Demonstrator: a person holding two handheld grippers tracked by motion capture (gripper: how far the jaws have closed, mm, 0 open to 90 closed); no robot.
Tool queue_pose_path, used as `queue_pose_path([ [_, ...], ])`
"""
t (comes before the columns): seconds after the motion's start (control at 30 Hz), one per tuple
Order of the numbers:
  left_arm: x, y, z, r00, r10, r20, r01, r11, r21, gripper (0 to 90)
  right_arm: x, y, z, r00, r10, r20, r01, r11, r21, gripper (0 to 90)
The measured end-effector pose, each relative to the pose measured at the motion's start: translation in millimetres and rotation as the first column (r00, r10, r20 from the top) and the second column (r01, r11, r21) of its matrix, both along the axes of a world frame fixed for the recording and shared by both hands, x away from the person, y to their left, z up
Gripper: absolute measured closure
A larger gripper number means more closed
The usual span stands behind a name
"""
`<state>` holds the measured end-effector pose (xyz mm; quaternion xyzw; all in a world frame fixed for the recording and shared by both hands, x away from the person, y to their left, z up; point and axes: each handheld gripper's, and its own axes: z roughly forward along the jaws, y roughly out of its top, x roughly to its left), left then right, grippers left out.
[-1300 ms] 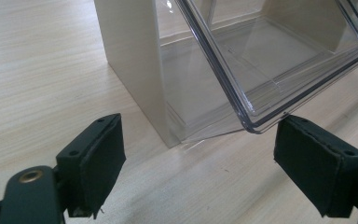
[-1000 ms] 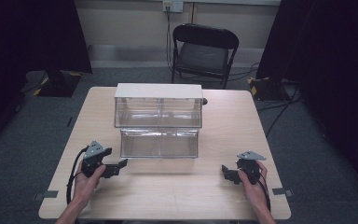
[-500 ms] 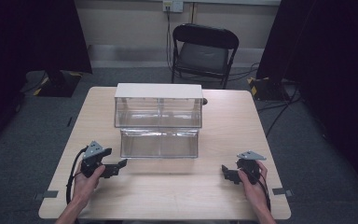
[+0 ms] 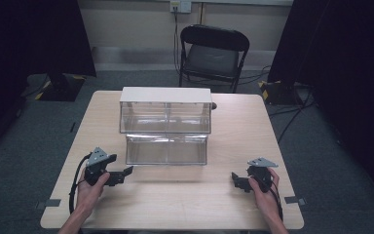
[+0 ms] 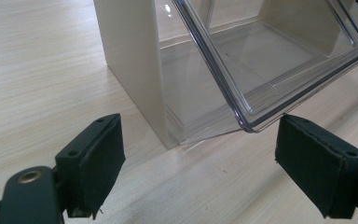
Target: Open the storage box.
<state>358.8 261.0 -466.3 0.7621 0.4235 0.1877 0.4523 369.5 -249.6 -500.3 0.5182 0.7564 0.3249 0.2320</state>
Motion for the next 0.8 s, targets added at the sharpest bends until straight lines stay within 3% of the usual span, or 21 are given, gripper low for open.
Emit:
queue_pose_path([
  [0.8,0.4,1.0,4.2,0.9998,0.005,0.021,-0.005,0.9993,-0.037,15.1,0.0,0.0,0.0,1.0,0.0,0.0,0.0,1.0,0.0,10.6],
])
